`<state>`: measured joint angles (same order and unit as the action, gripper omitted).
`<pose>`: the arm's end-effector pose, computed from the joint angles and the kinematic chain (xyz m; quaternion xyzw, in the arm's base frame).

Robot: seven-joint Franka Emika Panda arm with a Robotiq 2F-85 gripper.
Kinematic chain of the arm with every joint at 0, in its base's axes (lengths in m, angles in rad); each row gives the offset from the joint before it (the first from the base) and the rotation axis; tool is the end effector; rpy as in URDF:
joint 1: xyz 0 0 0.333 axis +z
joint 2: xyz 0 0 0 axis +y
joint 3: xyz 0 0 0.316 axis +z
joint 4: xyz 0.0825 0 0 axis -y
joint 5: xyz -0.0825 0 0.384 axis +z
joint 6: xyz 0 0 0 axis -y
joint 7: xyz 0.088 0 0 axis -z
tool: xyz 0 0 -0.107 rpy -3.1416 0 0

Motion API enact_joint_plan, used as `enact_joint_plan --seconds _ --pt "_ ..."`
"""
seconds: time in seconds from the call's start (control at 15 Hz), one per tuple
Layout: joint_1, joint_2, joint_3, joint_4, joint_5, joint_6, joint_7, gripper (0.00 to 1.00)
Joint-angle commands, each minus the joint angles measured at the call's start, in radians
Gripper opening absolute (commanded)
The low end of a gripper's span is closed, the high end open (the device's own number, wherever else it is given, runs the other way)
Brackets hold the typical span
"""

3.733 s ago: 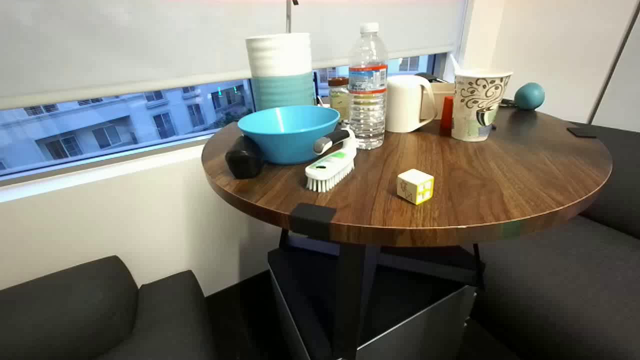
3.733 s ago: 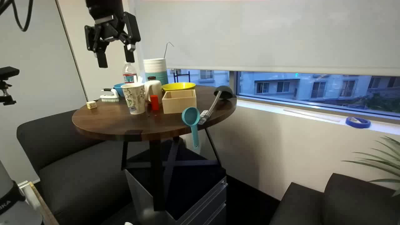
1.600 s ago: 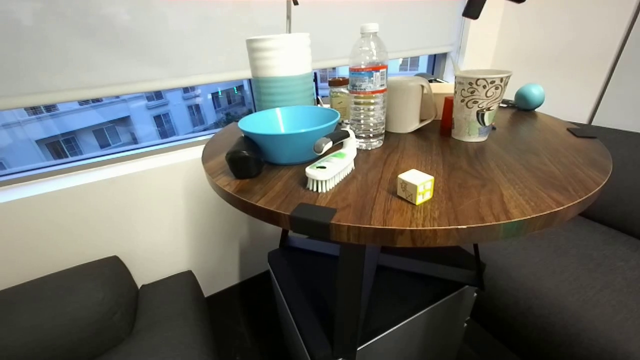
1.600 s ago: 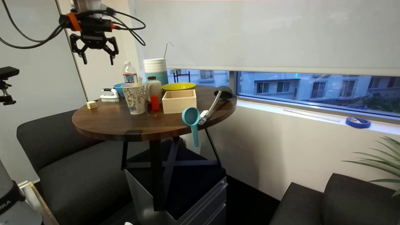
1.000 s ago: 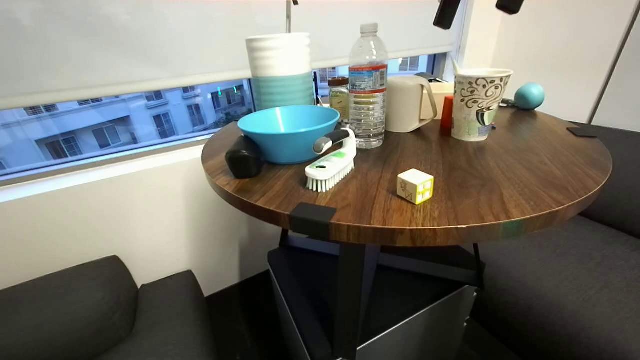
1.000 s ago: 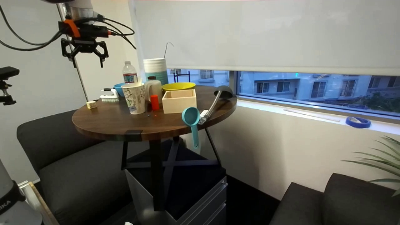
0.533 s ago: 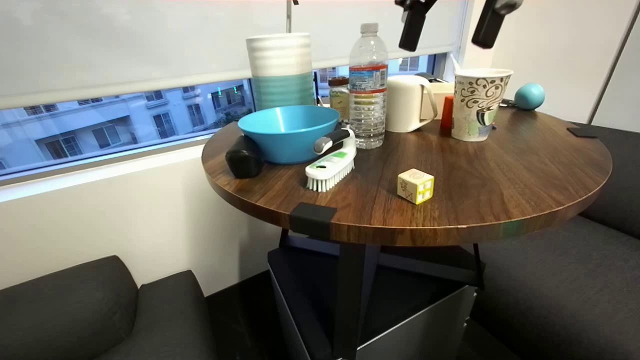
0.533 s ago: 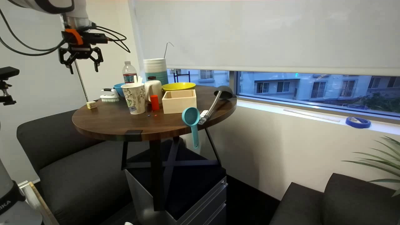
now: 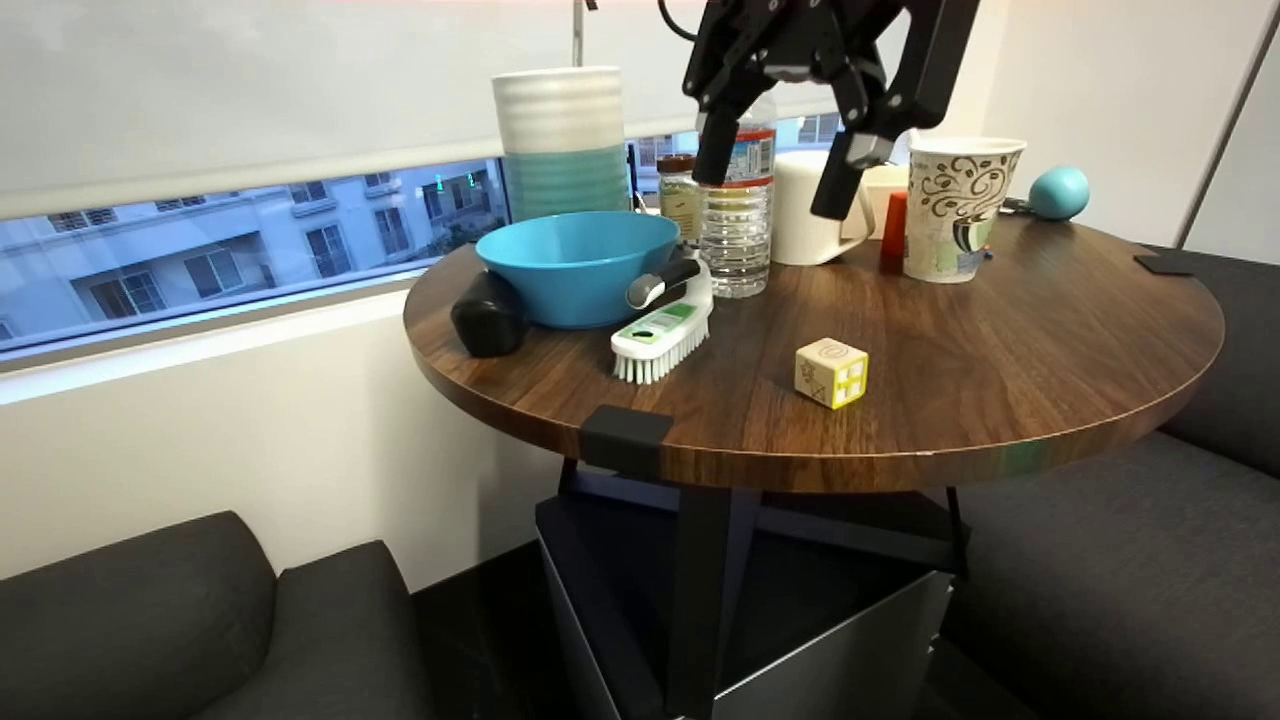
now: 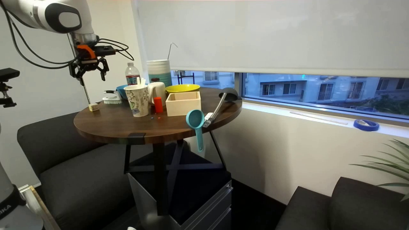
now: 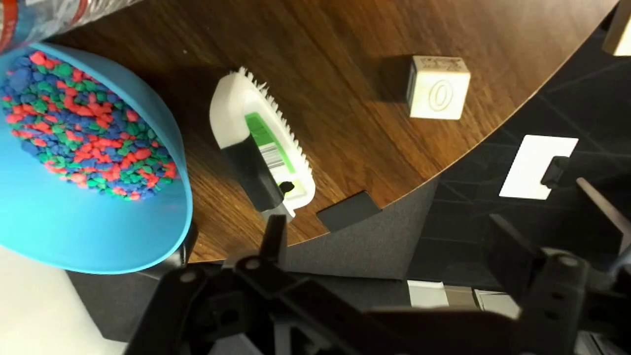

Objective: Pick up the brush and sweep the small blue and orange things off of the table

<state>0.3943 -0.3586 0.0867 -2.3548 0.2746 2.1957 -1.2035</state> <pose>0.4010 0.2225 0.4874 -0.7094 -0.6901 -0.1294 0.0613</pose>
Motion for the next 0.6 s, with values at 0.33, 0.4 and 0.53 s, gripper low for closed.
enact_joint_plan --seconds 0.33,0.4,0.53 --pt "-0.013 0.154 0.058 0.058 -0.028 0.083 -0.104 1.0" --pt "-0.016 0.163 0.066 0.061 -0.038 0.089 -0.112 1.0" --pt "-0.021 0.179 0.08 0.069 -0.057 0.105 -0.131 1.0"
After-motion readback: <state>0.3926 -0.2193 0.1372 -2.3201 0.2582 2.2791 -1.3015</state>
